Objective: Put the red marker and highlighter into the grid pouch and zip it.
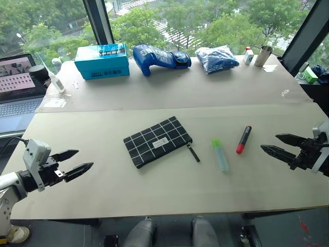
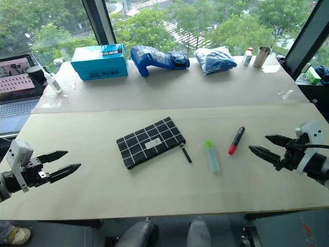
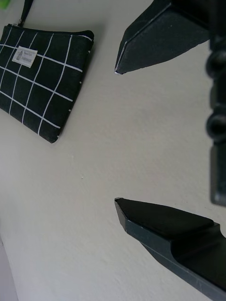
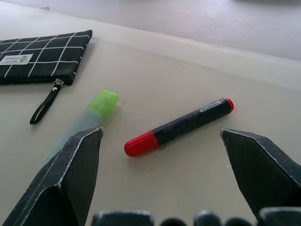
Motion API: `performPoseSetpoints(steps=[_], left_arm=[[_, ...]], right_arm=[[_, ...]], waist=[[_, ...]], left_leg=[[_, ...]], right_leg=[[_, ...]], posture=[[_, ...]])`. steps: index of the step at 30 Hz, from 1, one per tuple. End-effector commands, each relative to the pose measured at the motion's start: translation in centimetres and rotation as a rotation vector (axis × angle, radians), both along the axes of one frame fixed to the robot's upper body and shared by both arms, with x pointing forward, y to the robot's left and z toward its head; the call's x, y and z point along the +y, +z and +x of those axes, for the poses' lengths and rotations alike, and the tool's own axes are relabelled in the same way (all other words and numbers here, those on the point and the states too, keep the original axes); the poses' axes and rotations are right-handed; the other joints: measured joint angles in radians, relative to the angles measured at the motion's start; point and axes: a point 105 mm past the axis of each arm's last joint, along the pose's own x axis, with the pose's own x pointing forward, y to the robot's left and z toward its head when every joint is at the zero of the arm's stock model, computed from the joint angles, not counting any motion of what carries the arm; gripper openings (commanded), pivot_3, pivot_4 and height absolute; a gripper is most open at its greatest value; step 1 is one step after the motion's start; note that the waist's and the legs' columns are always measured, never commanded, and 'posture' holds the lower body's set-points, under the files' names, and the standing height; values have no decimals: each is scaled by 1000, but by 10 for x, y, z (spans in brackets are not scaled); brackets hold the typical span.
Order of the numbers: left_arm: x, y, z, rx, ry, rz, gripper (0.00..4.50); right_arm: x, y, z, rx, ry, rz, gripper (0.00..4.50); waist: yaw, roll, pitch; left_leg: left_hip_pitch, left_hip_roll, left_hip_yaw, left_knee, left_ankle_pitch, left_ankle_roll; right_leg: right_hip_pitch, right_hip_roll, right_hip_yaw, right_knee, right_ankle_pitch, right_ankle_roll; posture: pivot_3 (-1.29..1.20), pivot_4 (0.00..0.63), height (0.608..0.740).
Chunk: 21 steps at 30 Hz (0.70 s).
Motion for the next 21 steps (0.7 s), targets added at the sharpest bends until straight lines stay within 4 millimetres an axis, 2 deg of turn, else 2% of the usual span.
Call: performPoseSetpoints(steps=[1, 5, 9, 12, 15, 17, 21], left_arm=[[1, 4, 4, -36, 14, -1, 4500], [-1, -2, 3, -38, -7, 33, 4500], [-2, -9, 9, -55, -71, 88, 4500], [-13, -7, 10, -125, -194, 175, 4500], [-16, -19, 11, -163, -303, 370, 4500], [-16, -22, 14, -193, -335, 432, 4500], [-31, -14, 27, -312, -373, 451, 4500]], right_arm=[[6, 15, 3, -60, 21, -25, 4433], [11, 14, 8, -59, 23, -37, 4433], [27, 27, 16, -90, 62, 11, 4433], [66, 36, 18, -108, 203, 45, 3692], [113, 32, 18, -89, 385, 58, 2629], [125, 30, 21, -85, 424, 63, 1950], [174, 8, 38, -79, 545, 44, 587]], waist=[[0, 0, 0], [0, 0, 0], [0, 0, 0], [-2, 0, 0], [-3, 0, 0], [-2, 0, 0], [-1, -1, 0]], left_leg=[[0, 0, 0, 0, 0, 0], [0, 0, 0, 0, 0, 0], [0, 0, 0, 0, 0, 0], [0, 0, 0, 0, 0, 0], [0, 1, 0, 0, 0, 0], [0, 1, 0, 0, 0, 0], [-1, 0, 0, 1, 0, 0]], right_leg=[[0, 0, 0, 0, 0, 0], [0, 0, 0, 0, 0, 0], [0, 0, 0, 0, 0, 0], [0, 0, 0, 0, 0, 0], [0, 0, 0, 0, 0, 0], [0, 0, 0, -1, 0, 0], [-1, 0, 0, -1, 0, 0]], posture=[[0, 150, 740], [0, 150, 740], [0, 150, 740], [0, 150, 740], [0, 150, 740], [0, 150, 740], [0, 150, 740]])
